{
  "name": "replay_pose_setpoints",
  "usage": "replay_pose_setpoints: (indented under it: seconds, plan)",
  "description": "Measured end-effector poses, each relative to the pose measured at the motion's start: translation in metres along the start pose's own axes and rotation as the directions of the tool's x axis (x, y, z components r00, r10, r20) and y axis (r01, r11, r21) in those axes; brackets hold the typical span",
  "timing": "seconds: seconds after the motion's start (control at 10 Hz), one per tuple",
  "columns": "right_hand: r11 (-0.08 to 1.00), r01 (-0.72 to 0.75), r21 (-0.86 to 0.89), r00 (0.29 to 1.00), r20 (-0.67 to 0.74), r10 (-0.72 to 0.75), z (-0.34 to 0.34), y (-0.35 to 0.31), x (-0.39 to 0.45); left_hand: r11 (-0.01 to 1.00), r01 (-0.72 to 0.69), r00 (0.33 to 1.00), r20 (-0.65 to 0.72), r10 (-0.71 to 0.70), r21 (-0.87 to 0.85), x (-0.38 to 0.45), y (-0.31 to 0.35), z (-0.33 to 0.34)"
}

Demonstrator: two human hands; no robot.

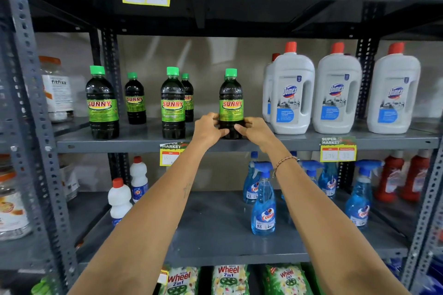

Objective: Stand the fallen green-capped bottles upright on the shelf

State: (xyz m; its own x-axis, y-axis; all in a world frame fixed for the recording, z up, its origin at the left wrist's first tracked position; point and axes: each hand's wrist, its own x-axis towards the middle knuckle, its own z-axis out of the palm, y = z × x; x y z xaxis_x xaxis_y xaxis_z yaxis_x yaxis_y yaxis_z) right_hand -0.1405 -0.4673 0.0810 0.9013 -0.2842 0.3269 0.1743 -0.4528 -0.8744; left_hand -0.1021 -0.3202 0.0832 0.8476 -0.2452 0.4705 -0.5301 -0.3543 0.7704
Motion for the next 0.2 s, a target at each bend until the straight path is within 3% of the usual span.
replay_pose_setpoints:
  seconds: [0.1,0.2]
  plan:
    - [1.0,0.007,-0.005,1.0,0.008,-0.007,0.001,-0.003,-0.006,0.997,-0.018,1.0,0.004,0.018,0.073,-0.003,0.001,0.0]
    - [0.989,0.011,-0.145,0.994,-0.11,-0.027,0.002,-0.008,-0.017,0.986,-0.042,0.995,-0.083,0.056,0.159,-0.01,0.006,-0.004]
